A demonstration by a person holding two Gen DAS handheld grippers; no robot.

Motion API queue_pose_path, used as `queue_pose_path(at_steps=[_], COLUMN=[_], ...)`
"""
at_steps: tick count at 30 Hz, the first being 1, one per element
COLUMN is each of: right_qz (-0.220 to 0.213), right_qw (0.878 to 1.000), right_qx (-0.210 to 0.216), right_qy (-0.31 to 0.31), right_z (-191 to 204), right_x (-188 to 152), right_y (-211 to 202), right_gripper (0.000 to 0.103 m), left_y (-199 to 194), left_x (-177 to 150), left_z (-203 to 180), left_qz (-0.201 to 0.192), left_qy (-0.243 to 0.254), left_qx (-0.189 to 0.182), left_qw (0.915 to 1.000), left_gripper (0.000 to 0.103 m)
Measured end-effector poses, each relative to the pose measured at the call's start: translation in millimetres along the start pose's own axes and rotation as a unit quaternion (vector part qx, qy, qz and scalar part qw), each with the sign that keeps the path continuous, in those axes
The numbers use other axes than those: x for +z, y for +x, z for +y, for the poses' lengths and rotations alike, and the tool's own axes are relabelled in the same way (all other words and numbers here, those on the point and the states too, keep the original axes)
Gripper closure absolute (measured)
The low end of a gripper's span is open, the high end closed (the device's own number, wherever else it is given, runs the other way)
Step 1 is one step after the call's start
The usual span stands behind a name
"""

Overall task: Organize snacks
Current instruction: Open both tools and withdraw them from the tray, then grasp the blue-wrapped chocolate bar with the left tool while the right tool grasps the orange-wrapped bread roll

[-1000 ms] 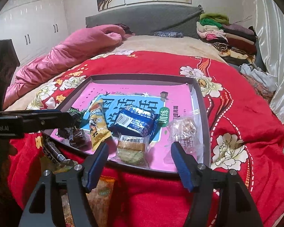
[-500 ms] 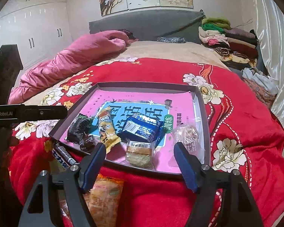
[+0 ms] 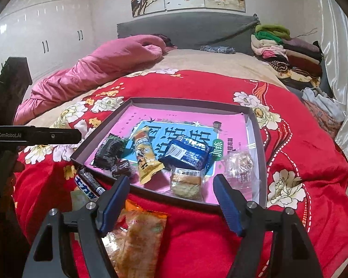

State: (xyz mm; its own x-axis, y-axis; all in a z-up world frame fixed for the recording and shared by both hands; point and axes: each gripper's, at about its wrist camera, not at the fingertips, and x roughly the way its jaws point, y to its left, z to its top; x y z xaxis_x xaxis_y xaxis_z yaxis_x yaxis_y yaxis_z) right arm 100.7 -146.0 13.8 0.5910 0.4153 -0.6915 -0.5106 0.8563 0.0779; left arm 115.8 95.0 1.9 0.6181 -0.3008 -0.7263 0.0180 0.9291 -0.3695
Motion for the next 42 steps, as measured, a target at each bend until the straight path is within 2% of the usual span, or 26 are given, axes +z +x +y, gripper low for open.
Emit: queue_pose_path(at_steps=[8,22,29,38,42], right_qz=[0.01,0.047,0.059,0.079,0.079], right_qw=[1.0,0.998,0.998,0.996,0.996], right_qx=[0.007,0.022,0.02,0.015,0.014], right_qy=[-0.011,-0.026,-0.031,-0.03,-0.032], right_z=[9.6,28.0,31.5,29.1,29.3], right_x=[-5.0,-18.5,-23.3,-30.1,-30.7], right_y=[-0.8,4.2,5.5,8.8,8.5], right_gripper=[0.029,0.029,0.029,0.029,0.029], left_y=[-3.0,8.4,16.2,22.2,21.4], left_x=[-10.7,-36.1,-48.7,-52.3,-51.4], left_z=[11.6,25.0,26.6,30.3,22.9], left_qz=[0.013,0.068,0.091,0.089,0.091], left_qy=[-0.01,-0.045,-0.09,-0.164,-0.168], left_qx=[0.0,-0.014,-0.056,-0.102,-0.109], left_qw=[0.9999,0.9966,0.9902,0.9771,0.9755], left_gripper=[0.028,0.028,0.028,0.029,0.03])
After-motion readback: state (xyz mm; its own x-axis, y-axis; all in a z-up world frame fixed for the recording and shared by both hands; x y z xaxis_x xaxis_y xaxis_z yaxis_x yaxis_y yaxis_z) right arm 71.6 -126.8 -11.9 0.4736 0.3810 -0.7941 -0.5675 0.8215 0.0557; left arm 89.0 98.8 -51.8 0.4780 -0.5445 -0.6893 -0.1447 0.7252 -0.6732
